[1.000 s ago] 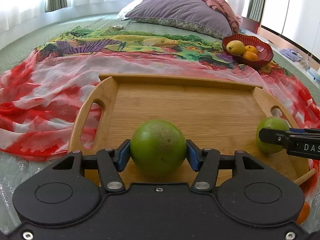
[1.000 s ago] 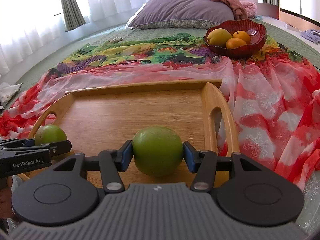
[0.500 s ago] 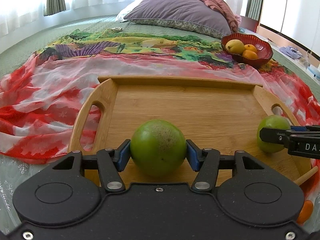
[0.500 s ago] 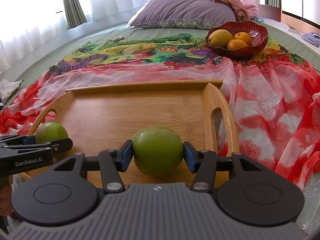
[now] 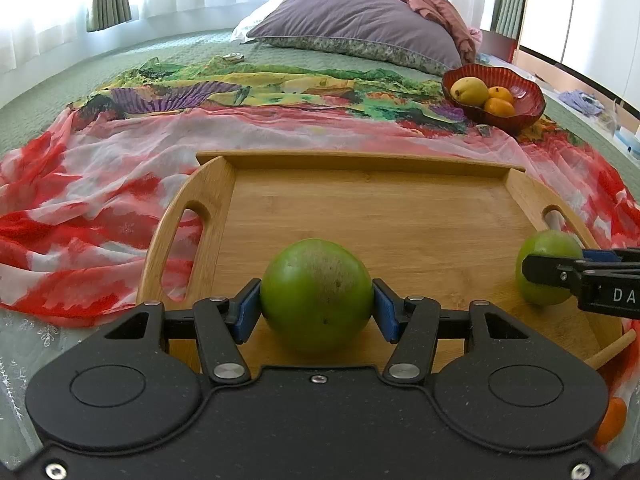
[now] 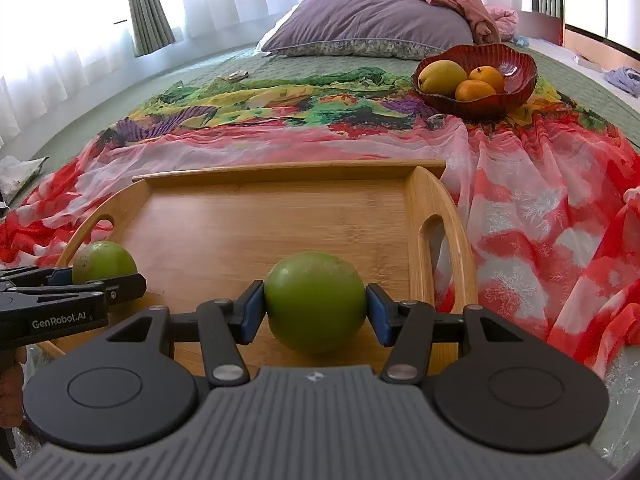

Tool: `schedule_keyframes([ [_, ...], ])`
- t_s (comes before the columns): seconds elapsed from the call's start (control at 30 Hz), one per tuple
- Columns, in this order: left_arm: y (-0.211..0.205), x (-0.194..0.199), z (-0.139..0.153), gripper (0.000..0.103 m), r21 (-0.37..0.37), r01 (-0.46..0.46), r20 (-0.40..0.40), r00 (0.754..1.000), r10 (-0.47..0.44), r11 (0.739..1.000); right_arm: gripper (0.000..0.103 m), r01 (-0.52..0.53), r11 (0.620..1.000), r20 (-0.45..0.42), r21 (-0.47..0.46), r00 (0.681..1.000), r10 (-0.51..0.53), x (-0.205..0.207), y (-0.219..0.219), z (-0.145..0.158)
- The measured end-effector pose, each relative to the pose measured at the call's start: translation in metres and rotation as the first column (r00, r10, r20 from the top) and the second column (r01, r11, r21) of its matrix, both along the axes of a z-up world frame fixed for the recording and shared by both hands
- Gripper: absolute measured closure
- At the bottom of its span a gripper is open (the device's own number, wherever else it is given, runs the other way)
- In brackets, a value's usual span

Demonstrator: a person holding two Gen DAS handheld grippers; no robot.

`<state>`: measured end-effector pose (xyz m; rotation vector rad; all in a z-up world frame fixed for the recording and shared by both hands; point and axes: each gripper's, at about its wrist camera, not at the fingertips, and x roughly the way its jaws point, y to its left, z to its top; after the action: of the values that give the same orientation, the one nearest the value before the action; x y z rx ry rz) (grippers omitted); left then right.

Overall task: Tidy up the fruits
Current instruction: 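Carry the pomelo and apple onto the wooden tray and open both tools, then withdraw both open tools from the tray back toward the fruits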

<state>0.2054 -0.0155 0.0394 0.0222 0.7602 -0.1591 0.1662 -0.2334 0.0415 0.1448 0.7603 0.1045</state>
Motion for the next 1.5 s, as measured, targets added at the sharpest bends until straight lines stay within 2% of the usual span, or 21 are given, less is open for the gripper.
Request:
schedule_keyframes([
  [0.07, 0.001, -0.001, 0.000, 0.048, -0.003, -0.002, -0.002, 1.000, 0.002, 1.000, 0.042, -0.001, 1.000, 0.010, -0.009, 1.000, 0.001, -0.001, 0.000, 0.001],
  [0.1, 0.001, -0.001, -0.001, 0.047, -0.006, -0.003, -0.003, 1.000, 0.003, 1.000, 0.033, -0.001, 1.000, 0.011, -0.012, 1.000, 0.001, -0.002, 0.000, 0.001],
  [0.13, 0.002, -0.002, -0.001, 0.045, -0.010, -0.003, 0.000, 1.000, 0.003, 1.000, 0.033, -0.001, 1.000, 0.010, -0.014, 1.000, 0.001, -0.003, 0.000, 0.002],
  [0.2, 0.003, -0.004, 0.000, 0.034, -0.009, -0.002, 0.014, 1.000, 0.002, 1.000, 0.031, -0.003, 1.000, 0.010, -0.013, 1.000, 0.003, -0.004, 0.000, 0.002],
  [0.4, 0.007, -0.012, 0.008, 0.021, 0.001, 0.007, 0.038, 0.999, -0.007, 1.000, 0.024, -0.007, 1.000, 0.011, -0.011, 1.000, 0.007, -0.006, -0.003, 0.002],
  [0.6, 0.006, -0.025, 0.011, 0.014, 0.025, 0.033, 0.056, 0.998, -0.035, 0.999, 0.015, -0.023, 0.999, 0.036, -0.043, 0.999, 0.025, -0.017, -0.003, 0.005],
  [0.97, -0.001, -0.042, 0.009, 0.009, 0.068, 0.071, 0.059, 0.995, -0.075, 0.995, 0.012, -0.035, 0.998, 0.049, -0.056, 0.998, 0.037, -0.033, -0.007, 0.006],
  [1.2, 0.006, -0.058, 0.013, 0.008, 0.039, 0.075, 0.073, 0.994, -0.078, 0.996, 0.011, -0.046, 0.996, 0.066, -0.072, 0.997, 0.051, -0.046, -0.007, 0.007],
  [1.5, 0.015, -0.099, 0.013, 0.007, 0.026, 0.090, 0.115, 0.989, -0.092, 0.996, 0.010, -0.081, 0.994, 0.090, -0.079, 0.992, 0.088, -0.074, -0.004, 0.005],
])
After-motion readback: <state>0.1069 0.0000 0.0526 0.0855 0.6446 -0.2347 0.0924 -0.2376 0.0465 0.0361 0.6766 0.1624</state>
